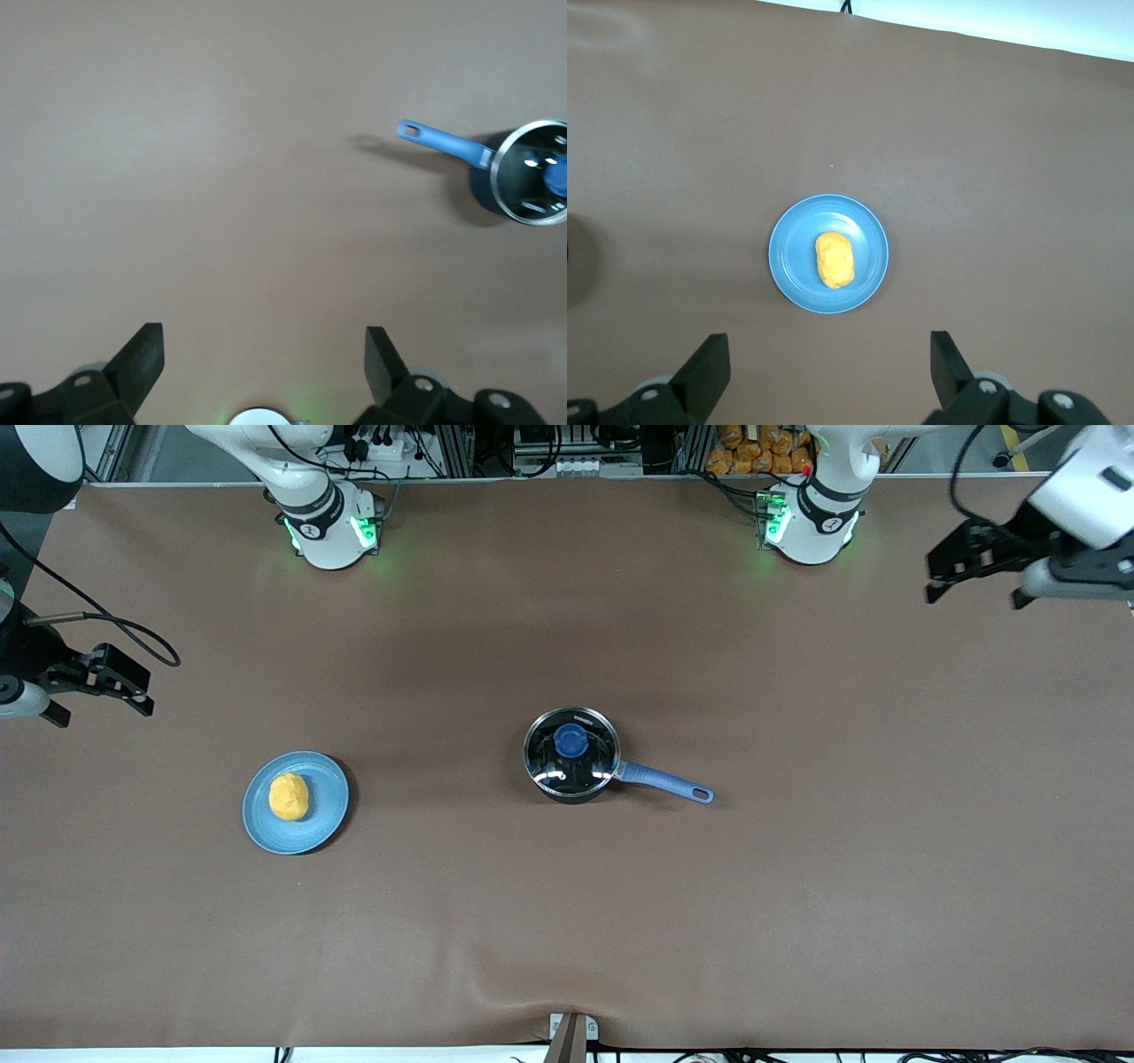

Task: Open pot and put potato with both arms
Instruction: 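Move the left gripper toward the glass lid on the saucepan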

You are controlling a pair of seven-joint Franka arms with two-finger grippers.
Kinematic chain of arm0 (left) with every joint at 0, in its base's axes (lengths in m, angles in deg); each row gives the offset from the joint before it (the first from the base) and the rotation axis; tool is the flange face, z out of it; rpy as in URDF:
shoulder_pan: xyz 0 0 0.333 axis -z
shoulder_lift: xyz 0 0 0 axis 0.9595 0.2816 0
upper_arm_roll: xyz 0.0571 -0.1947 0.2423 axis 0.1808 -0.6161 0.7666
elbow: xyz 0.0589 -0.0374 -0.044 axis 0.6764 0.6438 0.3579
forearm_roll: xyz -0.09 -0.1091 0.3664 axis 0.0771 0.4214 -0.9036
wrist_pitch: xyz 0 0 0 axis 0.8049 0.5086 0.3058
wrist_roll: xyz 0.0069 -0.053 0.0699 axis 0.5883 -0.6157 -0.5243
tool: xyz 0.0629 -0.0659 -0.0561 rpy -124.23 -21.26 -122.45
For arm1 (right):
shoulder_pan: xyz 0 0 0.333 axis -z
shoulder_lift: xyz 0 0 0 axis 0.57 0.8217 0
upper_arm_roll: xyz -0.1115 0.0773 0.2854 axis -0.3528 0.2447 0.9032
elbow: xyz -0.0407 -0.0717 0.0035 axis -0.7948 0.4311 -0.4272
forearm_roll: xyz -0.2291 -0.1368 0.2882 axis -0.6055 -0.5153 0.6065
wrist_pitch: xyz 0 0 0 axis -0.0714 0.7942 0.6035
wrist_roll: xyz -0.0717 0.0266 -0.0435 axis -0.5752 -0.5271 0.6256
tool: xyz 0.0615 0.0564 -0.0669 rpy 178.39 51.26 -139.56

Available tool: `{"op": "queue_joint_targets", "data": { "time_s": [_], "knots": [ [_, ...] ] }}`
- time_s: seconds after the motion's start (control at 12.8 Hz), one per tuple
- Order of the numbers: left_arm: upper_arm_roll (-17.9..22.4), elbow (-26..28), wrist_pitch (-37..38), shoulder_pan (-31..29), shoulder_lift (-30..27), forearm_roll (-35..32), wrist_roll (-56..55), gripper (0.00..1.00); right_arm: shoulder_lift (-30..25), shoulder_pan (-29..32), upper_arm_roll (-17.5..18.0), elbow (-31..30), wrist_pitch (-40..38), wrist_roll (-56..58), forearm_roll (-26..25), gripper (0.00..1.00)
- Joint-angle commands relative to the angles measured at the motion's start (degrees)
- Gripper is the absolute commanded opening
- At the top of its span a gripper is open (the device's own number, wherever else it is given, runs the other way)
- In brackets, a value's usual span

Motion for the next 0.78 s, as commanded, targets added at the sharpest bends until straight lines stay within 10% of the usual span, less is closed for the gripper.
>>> {"op": "queue_joint_targets", "data": {
  "time_s": [0.0,0.39,0.71],
  "knots": [
    [-3.5,-2.2,-0.5,3.3,4.8,1.0,-8.2,1.00,-1.3,1.7,0.9,0.2,-0.6,1.1,-0.5,1.00],
    [-6.0,-2.8,-18.5,17.4,18.9,0.3,-29.1,1.00,-1.8,1.5,1.3,2.4,-5.1,0.4,-0.5,1.00],
    [-5.5,-13.0,-24.3,27.9,34.5,-9.5,-45.2,1.00,-1.0,1.1,1.5,3.1,-8.6,0.9,-0.5,1.00]
  ]
}}
